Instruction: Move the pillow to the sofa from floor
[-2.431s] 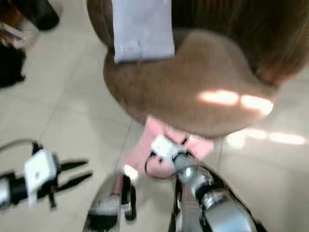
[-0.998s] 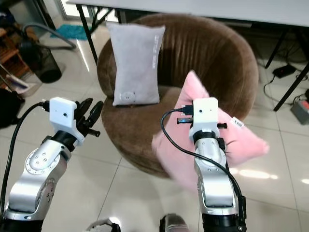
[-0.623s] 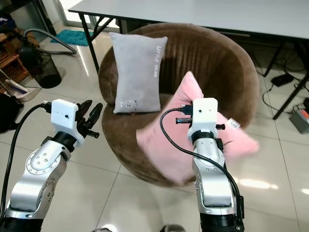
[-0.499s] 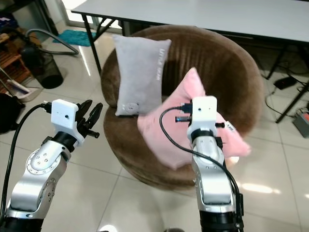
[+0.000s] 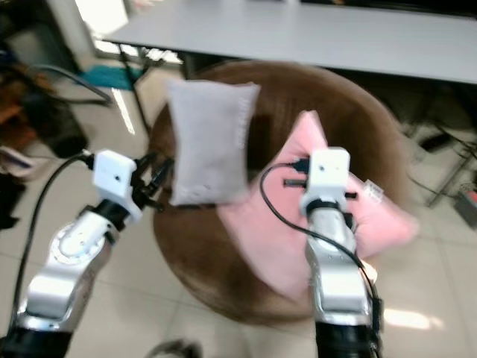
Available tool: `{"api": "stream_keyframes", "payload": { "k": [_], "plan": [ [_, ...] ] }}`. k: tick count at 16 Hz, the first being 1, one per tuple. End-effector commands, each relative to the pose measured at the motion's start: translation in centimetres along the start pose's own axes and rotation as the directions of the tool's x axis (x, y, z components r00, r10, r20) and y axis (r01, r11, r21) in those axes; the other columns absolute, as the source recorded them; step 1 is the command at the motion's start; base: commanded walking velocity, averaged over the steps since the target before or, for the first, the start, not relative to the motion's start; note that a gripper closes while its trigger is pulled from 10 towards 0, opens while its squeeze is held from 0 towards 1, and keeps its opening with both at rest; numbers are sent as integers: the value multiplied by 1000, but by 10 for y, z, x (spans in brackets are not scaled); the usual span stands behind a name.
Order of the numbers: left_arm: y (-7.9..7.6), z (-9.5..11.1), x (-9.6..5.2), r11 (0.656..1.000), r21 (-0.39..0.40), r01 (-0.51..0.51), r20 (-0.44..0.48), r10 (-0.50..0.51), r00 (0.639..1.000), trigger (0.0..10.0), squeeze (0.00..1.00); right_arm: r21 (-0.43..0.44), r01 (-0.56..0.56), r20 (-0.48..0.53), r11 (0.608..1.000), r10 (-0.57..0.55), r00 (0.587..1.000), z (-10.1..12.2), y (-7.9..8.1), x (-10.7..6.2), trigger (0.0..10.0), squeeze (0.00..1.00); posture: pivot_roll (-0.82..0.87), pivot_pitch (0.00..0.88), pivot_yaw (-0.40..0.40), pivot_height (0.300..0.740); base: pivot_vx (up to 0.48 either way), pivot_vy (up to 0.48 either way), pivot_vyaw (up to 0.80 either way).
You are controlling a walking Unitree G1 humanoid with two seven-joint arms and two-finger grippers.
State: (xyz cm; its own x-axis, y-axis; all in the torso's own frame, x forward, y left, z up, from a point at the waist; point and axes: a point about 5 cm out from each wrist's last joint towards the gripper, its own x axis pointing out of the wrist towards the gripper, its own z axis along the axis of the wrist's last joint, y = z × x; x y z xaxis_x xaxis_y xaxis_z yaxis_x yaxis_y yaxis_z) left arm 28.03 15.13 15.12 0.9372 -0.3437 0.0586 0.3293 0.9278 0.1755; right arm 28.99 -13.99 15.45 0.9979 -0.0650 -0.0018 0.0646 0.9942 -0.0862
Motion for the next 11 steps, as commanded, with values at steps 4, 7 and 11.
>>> {"api": "stream_keyframes", "payload": {
  "k": [4,7,11],
  "plan": [
    [-7,-1,5,999,1,48,1,-48,999,10000,0,-16,35,61,999,-34,998,11,-9,0,10000,0,-40,36,44,740,417,0,0],
    [-11,-5,5,997,9,77,-23,-77,997,10000,0,-38,25,60,999,-23,998,10,-11,2,10000,0,-39,40,42,740,221,0,0],
    [-17,-7,-3,975,52,215,-34,-214,976,10000,0,-81,-180,13,980,181,983,5,1,11,10000,0,-29,54,34,740,0,0,0]
  ]
}}
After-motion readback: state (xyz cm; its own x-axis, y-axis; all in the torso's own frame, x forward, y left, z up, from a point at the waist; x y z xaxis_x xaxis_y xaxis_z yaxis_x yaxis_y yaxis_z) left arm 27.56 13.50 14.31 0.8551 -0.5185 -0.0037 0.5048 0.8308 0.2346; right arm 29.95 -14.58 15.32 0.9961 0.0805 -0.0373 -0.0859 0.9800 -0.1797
